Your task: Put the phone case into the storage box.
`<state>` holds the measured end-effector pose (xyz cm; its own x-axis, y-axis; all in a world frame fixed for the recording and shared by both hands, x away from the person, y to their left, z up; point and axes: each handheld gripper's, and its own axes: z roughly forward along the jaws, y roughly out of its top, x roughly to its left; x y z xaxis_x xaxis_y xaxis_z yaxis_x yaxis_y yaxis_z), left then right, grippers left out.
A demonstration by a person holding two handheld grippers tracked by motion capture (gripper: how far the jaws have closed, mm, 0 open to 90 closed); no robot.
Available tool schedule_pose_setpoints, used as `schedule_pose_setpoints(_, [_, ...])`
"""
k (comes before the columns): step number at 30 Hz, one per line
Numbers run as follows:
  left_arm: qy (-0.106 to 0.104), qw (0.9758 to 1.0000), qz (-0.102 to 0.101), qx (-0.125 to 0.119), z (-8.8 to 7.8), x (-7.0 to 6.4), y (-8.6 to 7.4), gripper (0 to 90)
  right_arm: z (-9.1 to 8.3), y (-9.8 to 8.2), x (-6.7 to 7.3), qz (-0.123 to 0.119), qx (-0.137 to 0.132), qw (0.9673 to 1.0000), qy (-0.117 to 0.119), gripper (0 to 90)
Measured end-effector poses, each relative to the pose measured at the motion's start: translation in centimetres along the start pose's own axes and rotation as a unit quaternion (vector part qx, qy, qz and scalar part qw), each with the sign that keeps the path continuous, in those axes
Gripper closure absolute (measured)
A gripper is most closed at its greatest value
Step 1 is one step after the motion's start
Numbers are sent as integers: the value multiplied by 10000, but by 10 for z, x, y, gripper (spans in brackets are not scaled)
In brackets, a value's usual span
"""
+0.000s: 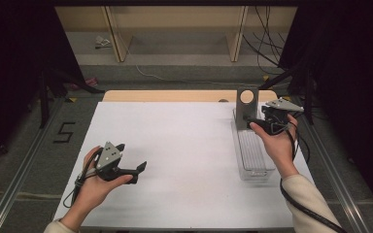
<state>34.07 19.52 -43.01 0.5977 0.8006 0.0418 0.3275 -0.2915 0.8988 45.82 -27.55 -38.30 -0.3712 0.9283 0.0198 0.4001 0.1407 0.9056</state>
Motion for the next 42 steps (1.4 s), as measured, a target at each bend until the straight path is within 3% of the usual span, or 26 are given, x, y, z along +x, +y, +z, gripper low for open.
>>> schedule_pose_setpoints(42, [-13,10000,-25,-33,0,-1,1,47,-33,-26,16,-118,-37,9988,483,200])
